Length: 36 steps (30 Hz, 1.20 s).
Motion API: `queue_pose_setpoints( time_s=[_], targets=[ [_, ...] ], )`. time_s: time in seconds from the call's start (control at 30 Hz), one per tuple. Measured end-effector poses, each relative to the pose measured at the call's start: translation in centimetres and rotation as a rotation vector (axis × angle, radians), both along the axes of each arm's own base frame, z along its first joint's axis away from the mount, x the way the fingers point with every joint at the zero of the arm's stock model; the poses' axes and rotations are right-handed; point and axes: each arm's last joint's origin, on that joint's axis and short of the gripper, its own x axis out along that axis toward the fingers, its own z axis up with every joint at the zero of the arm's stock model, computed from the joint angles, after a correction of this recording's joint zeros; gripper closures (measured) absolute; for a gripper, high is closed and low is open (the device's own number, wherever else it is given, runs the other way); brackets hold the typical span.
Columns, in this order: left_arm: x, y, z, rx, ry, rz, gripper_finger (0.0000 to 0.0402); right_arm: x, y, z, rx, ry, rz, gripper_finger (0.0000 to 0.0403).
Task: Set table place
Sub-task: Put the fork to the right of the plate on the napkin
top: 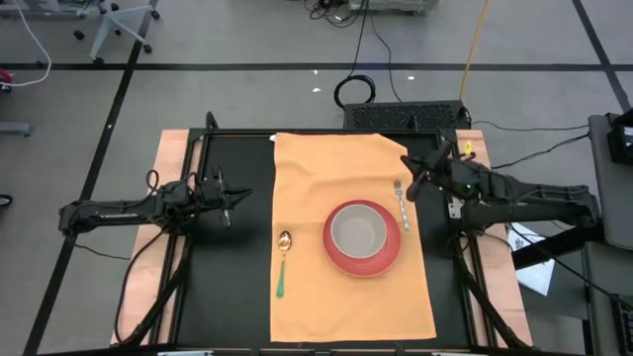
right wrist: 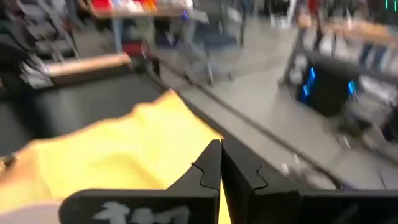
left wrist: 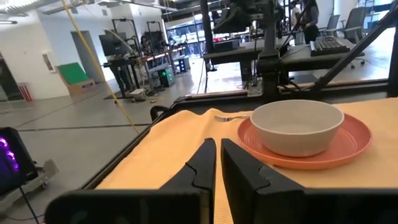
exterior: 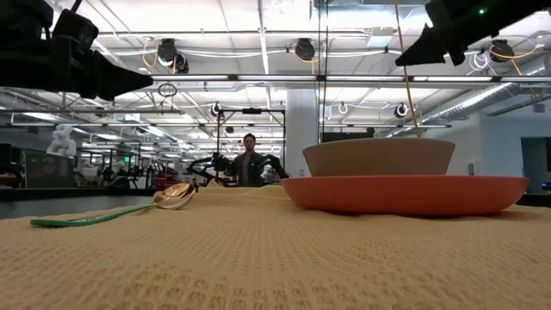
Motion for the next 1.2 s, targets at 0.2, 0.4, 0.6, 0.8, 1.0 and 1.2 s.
queue_pose_setpoints(
  time_s=[0.2, 0.4, 0.6, 0.8, 1.0, 1.2],
  targets=[
    [0.0, 0.0, -0.2, -0.009, 0.018, -0.001, 0.0371, 0.4, -1.0, 0.8, 0.176, 0.221, -0.088, 0.0403],
    [0.0, 0.0, -0.5, -0.018, 0.044, -0.001, 0.0371, 1.2, -1.7, 0.2, 0.404, 0.374, -0.079, 0.0403],
    [0.0, 0.0, -0.7, -0.036, 0.061, -0.001, 0.0371, 2.4, -1.3, 0.1, 0.406, 0.371, 0.136, 0.0403],
    [0.0, 0.0, -0.7, -0.047, 0.059, -0.001, 0.0371, 2.8, -1.7, -0.4, 0.437, 0.331, 0.066, 0.0403],
    [0.0, 0.0, -0.7, -0.049, 0.058, -0.001, 0.0371, 3.0, -3.8, -1.9, 0.655, 0.293, -0.18, 0.0403],
    [0.0, 0.0, -0.5, -0.04, 0.041, -0.001, 0.0371, 3.3, -6.1, -4.8, 0.76, 0.492, -0.336, 0.0403]
  ],
)
